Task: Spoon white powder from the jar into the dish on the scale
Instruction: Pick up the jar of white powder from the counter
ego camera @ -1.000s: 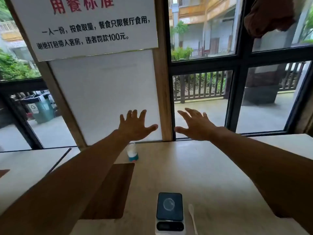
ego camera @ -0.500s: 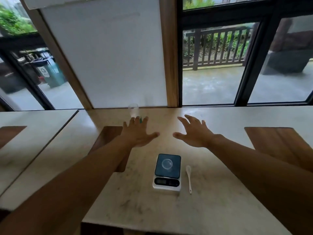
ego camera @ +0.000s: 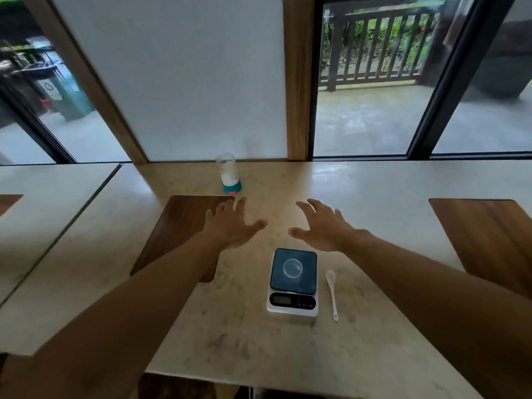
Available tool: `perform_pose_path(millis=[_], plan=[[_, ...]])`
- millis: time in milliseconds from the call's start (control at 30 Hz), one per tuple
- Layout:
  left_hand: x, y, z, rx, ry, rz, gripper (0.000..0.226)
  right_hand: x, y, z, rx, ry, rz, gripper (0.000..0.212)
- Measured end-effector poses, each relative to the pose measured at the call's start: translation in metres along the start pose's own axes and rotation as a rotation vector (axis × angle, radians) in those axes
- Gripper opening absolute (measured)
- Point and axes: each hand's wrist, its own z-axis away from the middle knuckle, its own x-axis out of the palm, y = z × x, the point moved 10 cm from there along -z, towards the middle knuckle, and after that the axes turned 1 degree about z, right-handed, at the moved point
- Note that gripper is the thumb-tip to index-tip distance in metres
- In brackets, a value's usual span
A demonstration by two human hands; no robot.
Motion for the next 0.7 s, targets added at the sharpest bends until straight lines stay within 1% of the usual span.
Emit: perform_pose_path(millis=[100, 267, 433, 567, 633, 700], plan=[[0.0, -0.024, -0.026, -0.012, 0.026, 0.044, 0.101, 0.007, -0.011, -0.023, 0.009, -0.008, -0.007, 0.086], [0.009, -0.073, -0.075, -0.051, 0.02, 0.151, 0.103, 0.021, -0.031, -0.078, 0.028, -0.042, -0.002, 0.085], [0.012, -0.116, -0.126, -0.097, 0.054, 0.356, 0.103, 0.035, -0.057, -0.129, 0.049, -0.066, -0.014, 0.084], [0.008, -0.136, -0.159, -0.089, 0.126, 0.471, 0.09, 0.045, -0.067, -0.165, 0.081, -0.077, -0.018, 0.084], [0.008, -0.145, -0.175, -0.115, 0.143, 0.541, 0.081, 0.052, -0.071, -0.18, 0.086, -0.089, -0.012, 0.084], [0.007, -0.153, -0.188, -0.135, 0.165, 0.61, 0.076, 0.057, -0.075, -0.195, 0.088, -0.091, -0.023, 0.084]])
